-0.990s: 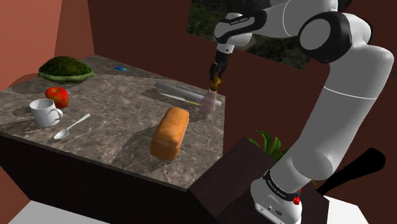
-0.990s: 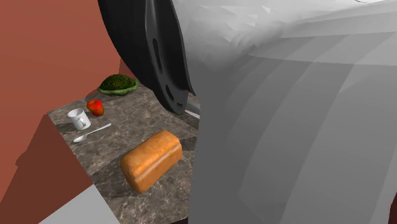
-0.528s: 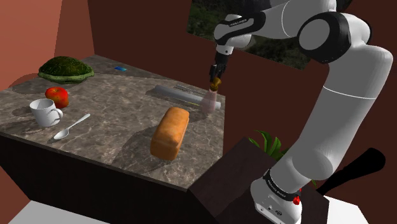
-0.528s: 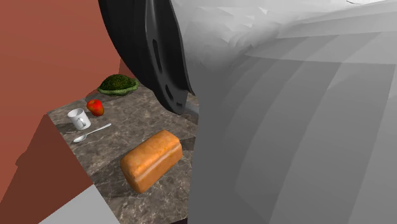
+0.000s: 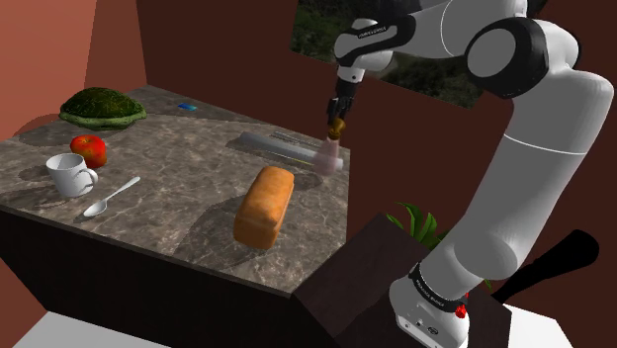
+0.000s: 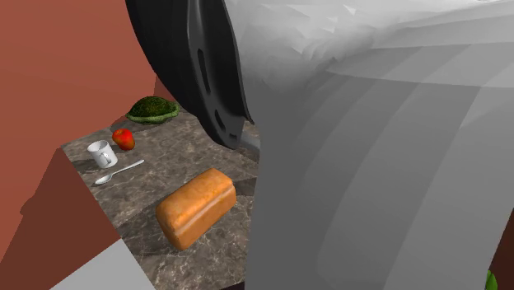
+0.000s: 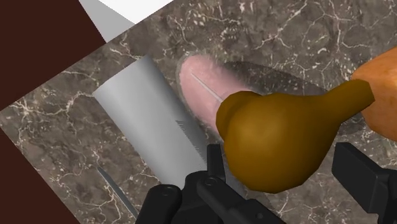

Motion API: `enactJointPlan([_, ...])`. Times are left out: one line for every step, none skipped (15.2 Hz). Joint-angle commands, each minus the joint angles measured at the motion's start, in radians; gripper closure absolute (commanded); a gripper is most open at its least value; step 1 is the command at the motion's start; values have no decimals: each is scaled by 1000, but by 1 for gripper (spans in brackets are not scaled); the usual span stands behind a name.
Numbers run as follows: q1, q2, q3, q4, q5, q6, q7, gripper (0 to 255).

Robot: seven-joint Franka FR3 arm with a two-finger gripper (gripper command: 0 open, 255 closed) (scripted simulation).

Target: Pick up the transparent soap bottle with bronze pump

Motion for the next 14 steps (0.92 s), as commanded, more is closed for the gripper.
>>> enactJointPlan([1, -7, 0, 17, -3, -23, 4, 255])
enactJointPlan([2, -11, -1, 25, -5, -35, 5, 255])
enactJointPlan([2, -15, -1, 33, -7, -48, 6, 255])
enactJointPlan([2, -19, -2, 42, -8, -60, 7, 255])
enactJointPlan([2, -23, -2, 51, -10, -72, 8, 255])
enactJointPlan([2, -26, -3, 60, -11, -84, 9, 255])
enactJointPlan([2, -29, -3, 70, -13, -97, 10, 255])
enactJointPlan([3, -32, -4, 80, -14, -109, 11, 255])
enactJointPlan([3, -35, -4, 90, -15, -122, 11, 255])
enactJointPlan([3, -37, -4, 100, -16, -135, 12, 255])
enactJointPlan([3, -40, -5, 111, -17, -147, 13, 255])
enactJointPlan([2, -42, -5, 121, -18, -160, 13, 255])
enactJointPlan([2, -42, -5, 123, -18, -162, 13, 255])
enactJointPlan([2, -42, -5, 123, -18, -162, 13, 255])
